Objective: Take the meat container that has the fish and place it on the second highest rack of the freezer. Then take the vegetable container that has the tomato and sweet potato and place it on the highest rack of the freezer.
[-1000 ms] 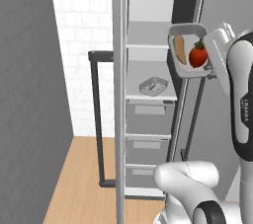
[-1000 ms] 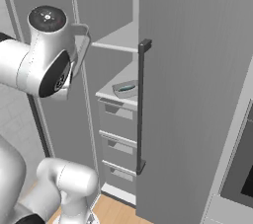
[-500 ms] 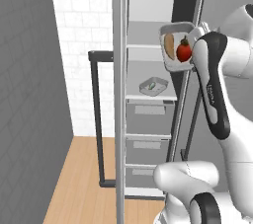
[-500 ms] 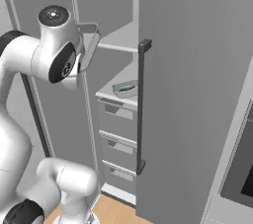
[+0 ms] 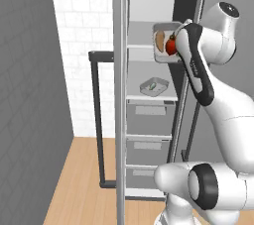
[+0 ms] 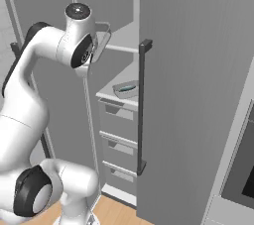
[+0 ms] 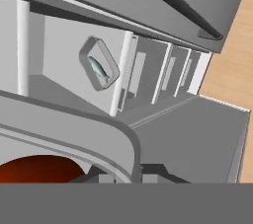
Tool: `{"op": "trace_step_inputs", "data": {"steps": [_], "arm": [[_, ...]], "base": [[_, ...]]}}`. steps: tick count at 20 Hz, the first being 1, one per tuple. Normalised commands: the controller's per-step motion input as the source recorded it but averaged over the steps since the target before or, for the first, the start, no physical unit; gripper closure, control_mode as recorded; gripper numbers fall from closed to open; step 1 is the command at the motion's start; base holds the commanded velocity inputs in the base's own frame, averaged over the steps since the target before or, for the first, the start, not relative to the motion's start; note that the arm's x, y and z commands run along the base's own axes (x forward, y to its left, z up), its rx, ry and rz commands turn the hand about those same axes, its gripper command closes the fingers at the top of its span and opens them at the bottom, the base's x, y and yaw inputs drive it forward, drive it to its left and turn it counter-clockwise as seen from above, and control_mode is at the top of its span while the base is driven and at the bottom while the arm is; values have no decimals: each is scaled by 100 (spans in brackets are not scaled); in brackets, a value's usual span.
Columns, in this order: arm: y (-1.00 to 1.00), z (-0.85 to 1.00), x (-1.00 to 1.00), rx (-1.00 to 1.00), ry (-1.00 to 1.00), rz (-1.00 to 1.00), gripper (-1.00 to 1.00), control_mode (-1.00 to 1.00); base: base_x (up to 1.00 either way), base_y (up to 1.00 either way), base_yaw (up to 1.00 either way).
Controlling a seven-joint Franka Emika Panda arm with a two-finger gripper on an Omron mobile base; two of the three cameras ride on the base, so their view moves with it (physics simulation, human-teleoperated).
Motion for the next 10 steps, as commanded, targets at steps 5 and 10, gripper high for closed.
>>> {"op": "trace_step_inputs", "data": {"steps": [5, 10], "arm": [[0, 0, 73, 6, 8, -1, 100, -100], [0, 0, 65, -13, 0, -12, 100, -100]], "base": [[0, 0, 0], [0, 0, 0]]}}
